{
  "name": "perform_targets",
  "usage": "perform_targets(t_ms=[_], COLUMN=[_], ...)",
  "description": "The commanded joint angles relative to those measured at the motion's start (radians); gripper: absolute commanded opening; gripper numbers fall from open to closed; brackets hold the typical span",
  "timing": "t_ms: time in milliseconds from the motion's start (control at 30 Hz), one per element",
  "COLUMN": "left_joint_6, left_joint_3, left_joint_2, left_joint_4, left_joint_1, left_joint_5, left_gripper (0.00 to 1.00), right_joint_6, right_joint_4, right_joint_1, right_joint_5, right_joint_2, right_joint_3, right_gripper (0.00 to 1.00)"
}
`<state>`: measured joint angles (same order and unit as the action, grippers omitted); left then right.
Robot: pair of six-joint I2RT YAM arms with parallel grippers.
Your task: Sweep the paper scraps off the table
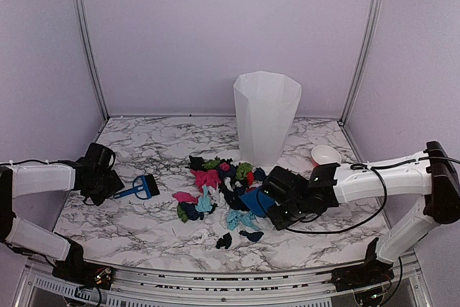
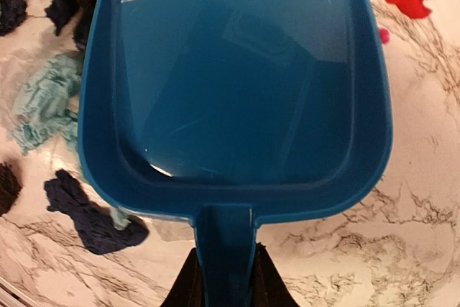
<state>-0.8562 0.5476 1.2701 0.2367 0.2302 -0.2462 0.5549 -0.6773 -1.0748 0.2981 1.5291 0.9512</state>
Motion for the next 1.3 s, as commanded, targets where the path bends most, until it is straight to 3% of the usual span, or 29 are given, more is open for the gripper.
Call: perform_targets(t_ms=[0,233,500,700,867,1000,1167,1267], left_joint_6=[0.021,0.099,0.197,0.254,0.274,0.232,0.15,0.085], left_joint_3=[0.067,0.174,0.306,0.357,0.344,0.318,0.314,0.238], left_joint_2=[0.075,0.218,0.406,0.49,0.474,0.347,0.137,0.035], left_joint_4=[-0.018,-0.018,0.031,0.029,0.018,0.044,0.126,0.128], left_joint_1=[0.03,0.056,0.128,0.2,0.287,0.3,0.228,0.148], left_joint_5=[-0.041,-0.053,-0.064,0.012,0.106,0.083,0.044,0.083], left_gripper=[0.69,0.69,0.69,0.67,0.67,0.69,0.77,0.77], right_joint_6=[0.072,0.108,0.101,0.007,-0.115,-0.218,-0.369,-0.478], right_joint_4=[0.048,0.032,-0.084,-0.087,0.038,0.104,0.175,0.185], right_joint_1=[0.046,0.075,0.073,0.041,-0.004,-0.055,-0.11,-0.143], right_joint_5=[-0.002,-0.016,0.026,0.049,-0.007,-0.03,-0.118,-0.164], right_joint_2=[-0.102,-0.194,-0.267,-0.275,-0.14,0.048,0.315,0.506], right_joint_3=[-0.097,-0.182,-0.134,0.004,0.138,0.3,0.551,0.727], right_gripper=[0.1,0.17,0.56,0.62,0.63,0.63,0.59,0.56])
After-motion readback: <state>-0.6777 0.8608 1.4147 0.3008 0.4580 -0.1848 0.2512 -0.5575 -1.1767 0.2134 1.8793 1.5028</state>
